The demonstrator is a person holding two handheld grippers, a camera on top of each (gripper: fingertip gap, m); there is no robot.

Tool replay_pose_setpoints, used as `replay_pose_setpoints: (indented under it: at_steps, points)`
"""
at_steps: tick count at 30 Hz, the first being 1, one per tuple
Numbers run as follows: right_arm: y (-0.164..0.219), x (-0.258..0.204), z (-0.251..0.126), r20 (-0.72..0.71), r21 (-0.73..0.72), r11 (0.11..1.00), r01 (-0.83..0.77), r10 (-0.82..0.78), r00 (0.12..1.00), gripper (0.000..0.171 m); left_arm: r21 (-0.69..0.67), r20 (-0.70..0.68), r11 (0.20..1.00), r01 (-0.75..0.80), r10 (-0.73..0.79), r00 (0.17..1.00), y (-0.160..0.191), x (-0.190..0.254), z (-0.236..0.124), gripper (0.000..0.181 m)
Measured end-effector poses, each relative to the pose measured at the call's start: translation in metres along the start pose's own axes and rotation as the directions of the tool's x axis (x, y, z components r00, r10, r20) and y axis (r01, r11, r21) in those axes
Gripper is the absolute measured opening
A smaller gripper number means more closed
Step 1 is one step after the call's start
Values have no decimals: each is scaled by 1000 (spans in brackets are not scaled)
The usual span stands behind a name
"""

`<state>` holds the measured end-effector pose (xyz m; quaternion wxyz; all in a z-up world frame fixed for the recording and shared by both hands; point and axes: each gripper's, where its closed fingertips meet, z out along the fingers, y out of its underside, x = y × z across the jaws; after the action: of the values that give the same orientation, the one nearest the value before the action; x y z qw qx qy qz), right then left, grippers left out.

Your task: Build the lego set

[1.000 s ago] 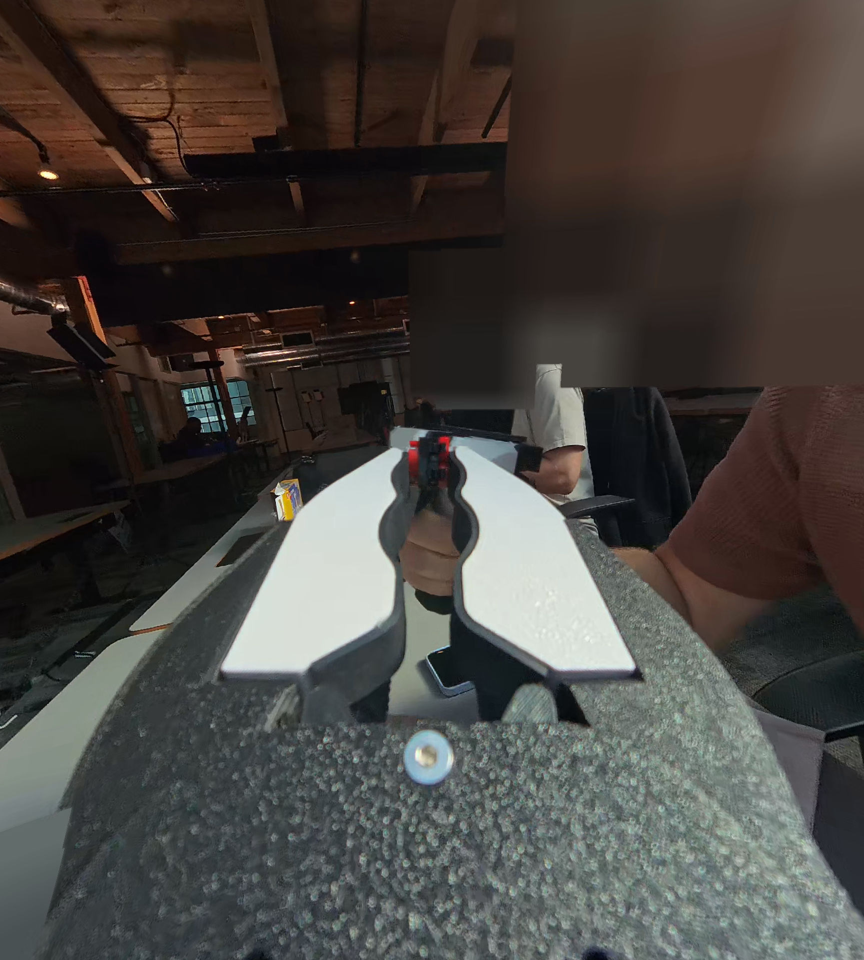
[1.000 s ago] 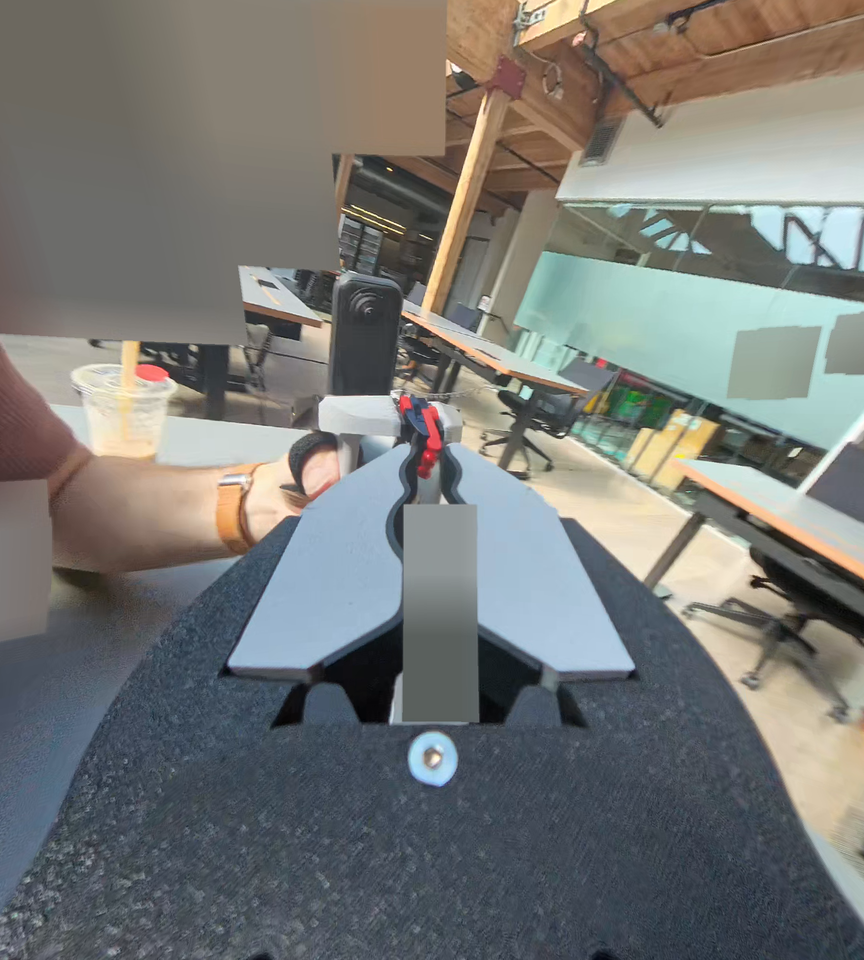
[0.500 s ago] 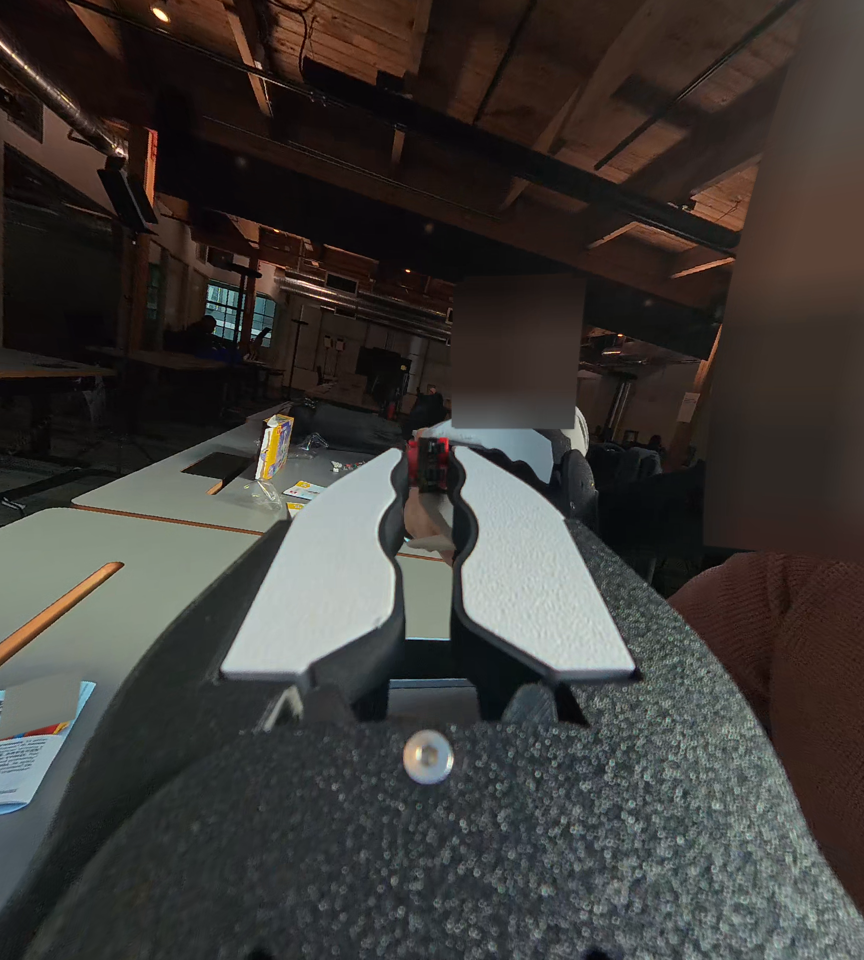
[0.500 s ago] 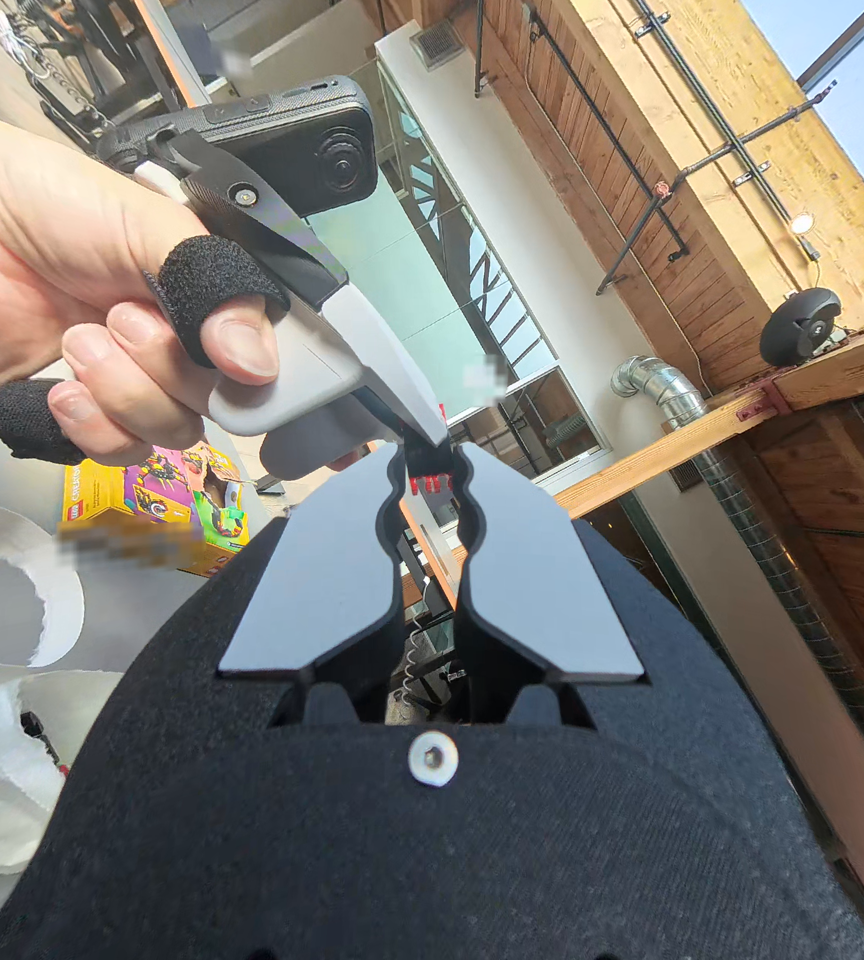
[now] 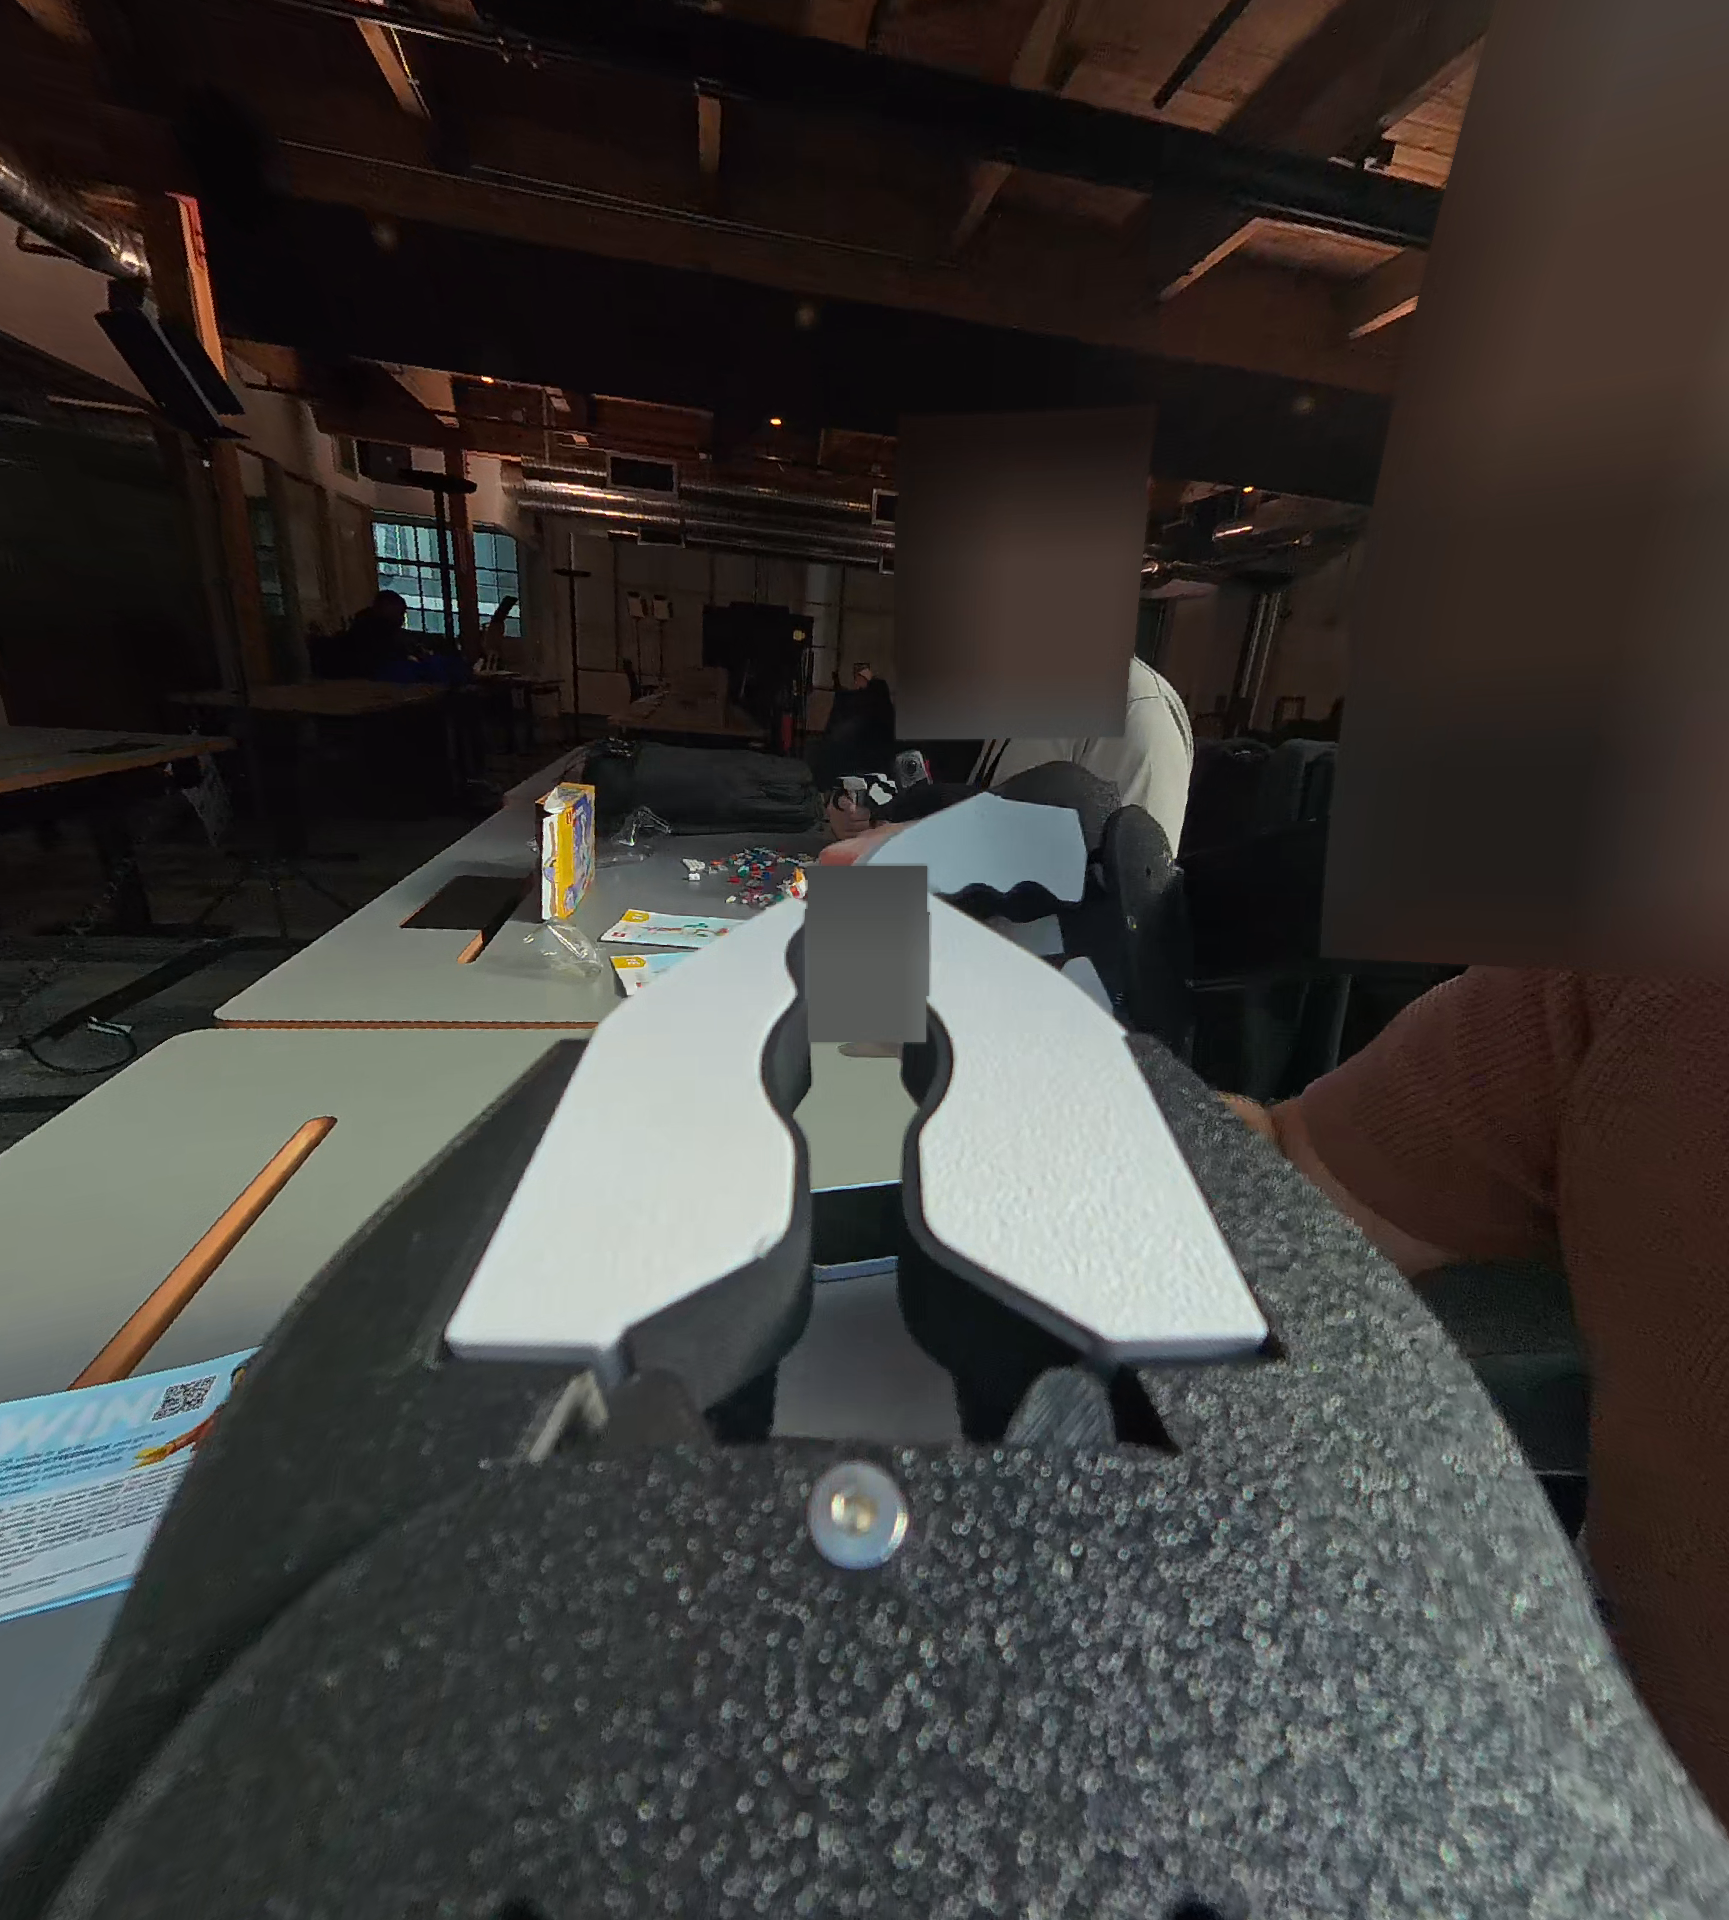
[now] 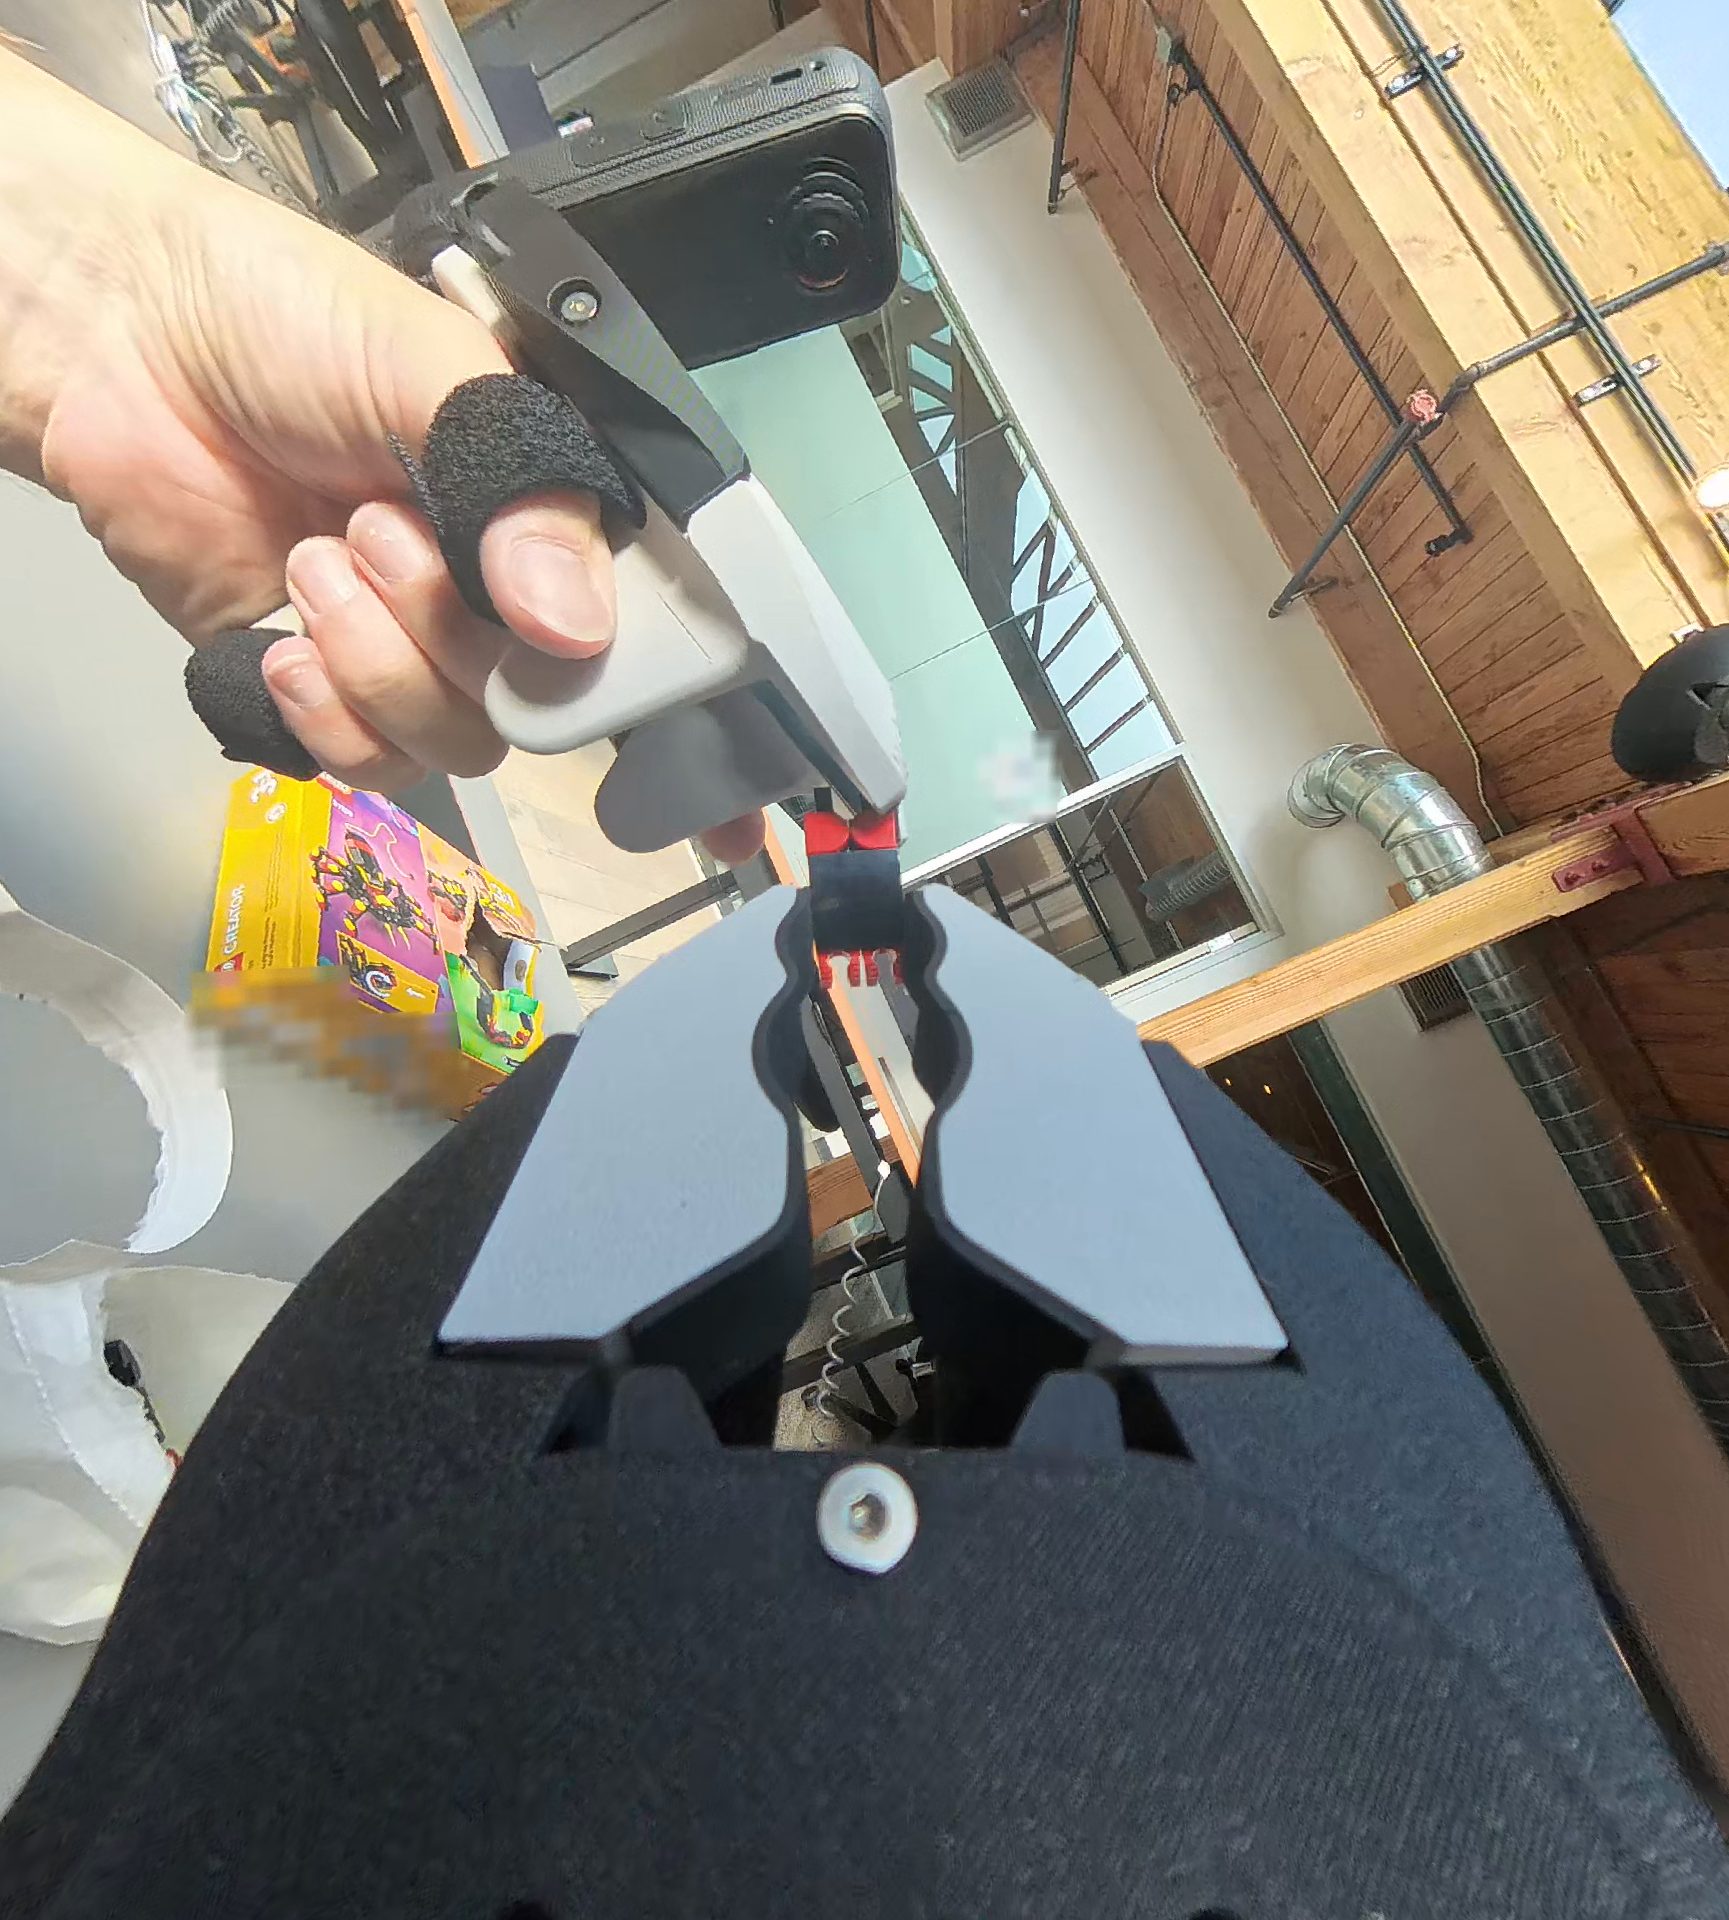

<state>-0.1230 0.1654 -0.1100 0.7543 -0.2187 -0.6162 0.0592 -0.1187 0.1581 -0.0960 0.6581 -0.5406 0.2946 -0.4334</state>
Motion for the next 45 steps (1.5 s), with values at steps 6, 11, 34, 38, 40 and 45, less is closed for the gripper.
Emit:
replay_pose_setpoints:
  at_steps: [6, 11, 34, 38, 40, 45]
  points:
    - [0, -5, 3, 9, -40, 998, 58, -57, 998, 16, -67, 13, 997, -31, 32, 999, 4, -2, -4, 10]
    - [2, -6, 2, 22, -53, 995, 85, -84, 996, 16, -142, 36, 987, -77, 83, 996, 12, -5, -4, 17]
    - [-1, -12, -1, 61, -33, 988, 151, -148, 987, 16, -139, -27, 989, -55, 51, 998, 12, 3, -5, 10]
    - [-2, -12, -1, 61, -31, 987, 158, -156, 986, 16, -156, -27, 985, -72, 68, 997, 13, 5, -6, 10]
    - [-2, -13, -1, 62, -31, 986, 164, -162, 985, 16, -165, -31, 984, -72, 68, 997, 14, 5, -6, 13]
    - [-5, -13, -2, 61, -19, 986, 166, -164, 985, 16, -208, -27, 974, -85, 81, 996, 21, 5, -6, 21]
